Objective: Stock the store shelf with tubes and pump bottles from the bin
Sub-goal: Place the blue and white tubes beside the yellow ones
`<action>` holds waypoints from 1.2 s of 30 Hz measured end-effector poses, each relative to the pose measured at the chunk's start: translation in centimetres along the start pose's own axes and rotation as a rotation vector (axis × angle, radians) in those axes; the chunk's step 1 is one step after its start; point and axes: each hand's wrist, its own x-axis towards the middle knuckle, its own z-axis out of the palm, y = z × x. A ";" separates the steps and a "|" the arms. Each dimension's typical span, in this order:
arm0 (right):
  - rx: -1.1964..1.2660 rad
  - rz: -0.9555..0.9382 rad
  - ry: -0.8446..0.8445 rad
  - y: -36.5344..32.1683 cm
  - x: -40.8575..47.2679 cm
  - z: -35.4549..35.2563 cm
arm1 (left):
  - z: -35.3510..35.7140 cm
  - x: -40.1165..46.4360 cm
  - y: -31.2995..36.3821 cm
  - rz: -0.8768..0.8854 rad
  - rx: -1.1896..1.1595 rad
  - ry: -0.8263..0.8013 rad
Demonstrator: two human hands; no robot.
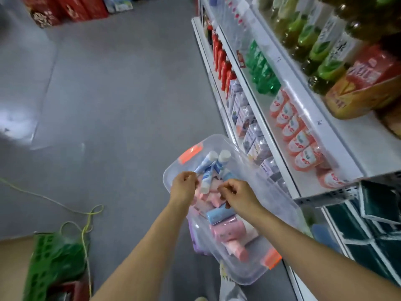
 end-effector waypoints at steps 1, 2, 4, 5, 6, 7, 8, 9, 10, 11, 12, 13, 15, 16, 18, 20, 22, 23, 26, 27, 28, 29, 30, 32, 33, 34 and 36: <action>-0.027 0.030 -0.013 0.6 1.5 0.5 | 0.2 1.5 -0.6 0.066 0.157 0.027; -0.061 0.066 -0.026 1.3 2.9 1.1 | 0.3 3.0 -1.2 0.115 0.294 0.054; -0.128 0.124 -0.046 2.4 5.5 2.3 | 0.5 5.6 -2.4 0.188 0.543 0.085; -0.159 0.135 -0.052 2.9 6.6 3.0 | 0.6 6.8 -2.9 0.224 0.695 0.086; -0.198 0.139 -0.057 3.3 7.7 3.7 | 0.6 7.7 -3.5 0.259 0.867 0.080; -0.250 0.145 -0.066 3.7 8.8 4.3 | 0.6 8.5 -4.0 0.299 1.049 0.073; -0.305 0.147 -0.070 4.0 9.7 5.0 | 0.8 9.0 -4.4 0.331 1.219 0.054; -0.352 0.148 -0.068 4.3 10.7 5.6 | 1.2 9.6 -4.8 0.354 1.366 0.030; -0.387 0.152 -0.062 4.7 11.6 6.3 | 1.7 10.1 -5.2 0.368 1.479 0.006; -0.415 0.159 -0.050 5.1 12.4 7.0 | 2.2 10.6 -5.6 0.373 1.569 -0.010; -0.444 0.175 -0.046 5.5 13.2 7.6 | 2.7 11.0 -5.9 0.376 1.629 -0.011; -0.476 0.189 -0.046 5.9 13.9 8.2 | 3.0 11.5 -6.1 0.375 1.667 -0.005; -0.516 0.216 -0.056 6.6 14.8 9.1 | 3.4 12.3 -6.6 0.362 1.708 -0.014; -0.507 0.224 -0.052 6.7 15.1 9.4 | 3.4 12.6 -6.8 0.355 1.714 -0.030; -0.451 0.251 -0.031 6.8 15.7 9.8 | 3.4 13.0 -7.2 0.333 1.718 -0.041; -0.374 0.317 -0.027 6.6 16.0 9.7 | 3.5 13.1 -7.1 0.295 1.721 -0.042; -0.308 0.376 -0.035 6.4 15.9 9.3 | 3.7 12.7 -6.9 0.256 1.684 -0.055; -0.285 0.395 -0.050 6.2 15.6 9.0 | 3.8 12.4 -6.7 0.243 1.652 -0.053; -0.194 0.441 -0.085 5.9 14.5 7.7 | 4.0 11.2 -5.9 0.239 1.576 -0.037; -0.116 0.460 -0.076 5.7 14.0 7.3 | 4.1 10.7 -5.6 0.250 1.561 -0.032; -0.044 0.468 -0.055 5.4 13.5 6.7 | 4.2 10.2 -5.3 0.264 1.543 -0.028; 0.014 0.467 -0.041 5.2 13.1 6.2 | 4.1 9.6 -5.0 0.268 1.508 -0.028; 0.059 0.462 -0.049 4.8 12.4 5.5 | 4.1 8.8 -4.6 0.266 1.450 -0.023; 0.139 0.458 -0.075 4.3 11.5 4.5 | 4.0 7.9 -4.1 0.206 1.263 -0.007; 0.174 0.454 -0.076 3.6 10.7 3.7 | 4.0 7.4 -3.7 0.147 1.114 0.001; 0.207 0.449 -0.067 3.3 10.0 2.9 | 4.0 6.8 -3.4 0.073 0.932 0.001; 0.261 0.427 -0.052 2.3 8.4 1.5 | 4.0 5.3 -2.6 -0.080 0.484 -0.003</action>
